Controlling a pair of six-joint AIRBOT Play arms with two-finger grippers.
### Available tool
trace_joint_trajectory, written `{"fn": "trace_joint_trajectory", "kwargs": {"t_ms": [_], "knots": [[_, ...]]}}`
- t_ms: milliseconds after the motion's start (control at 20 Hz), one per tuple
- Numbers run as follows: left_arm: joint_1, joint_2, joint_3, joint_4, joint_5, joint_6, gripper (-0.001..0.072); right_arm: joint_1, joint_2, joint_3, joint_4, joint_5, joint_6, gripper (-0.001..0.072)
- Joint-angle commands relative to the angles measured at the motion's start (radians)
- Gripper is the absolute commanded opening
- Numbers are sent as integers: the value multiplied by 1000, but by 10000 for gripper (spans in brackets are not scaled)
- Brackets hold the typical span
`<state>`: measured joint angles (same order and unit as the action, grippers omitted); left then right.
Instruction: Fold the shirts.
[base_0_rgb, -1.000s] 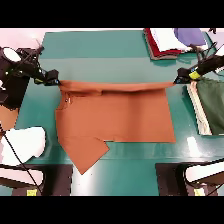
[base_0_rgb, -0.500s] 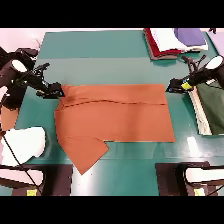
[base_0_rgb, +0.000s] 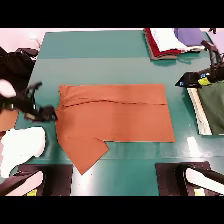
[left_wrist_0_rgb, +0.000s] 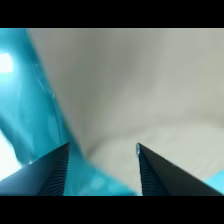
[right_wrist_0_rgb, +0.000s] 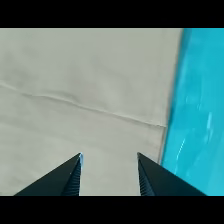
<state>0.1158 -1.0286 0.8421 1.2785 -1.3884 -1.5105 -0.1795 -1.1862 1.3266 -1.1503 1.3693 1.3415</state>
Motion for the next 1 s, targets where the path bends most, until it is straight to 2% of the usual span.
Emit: {"fn": "trace_joint_trajectory", "kwargs": {"t_ms": [0,250,550,900,950], "knots": [[0,217,-296,11,8,-72,495,35,66,-1,0,-13,0,416],[0,262,-450,-102,83,-79,494,77,35,-1,0,-4,1,415],[0,262,-474,-236,179,-51,494,87,32,-1,6,-8,1,414],[0,262,-513,-247,175,-52,493,78,81,-1,5,-8,1,410],[0,262,-524,-255,172,-51,377,77,87,-1,5,-8,1,410]]}}
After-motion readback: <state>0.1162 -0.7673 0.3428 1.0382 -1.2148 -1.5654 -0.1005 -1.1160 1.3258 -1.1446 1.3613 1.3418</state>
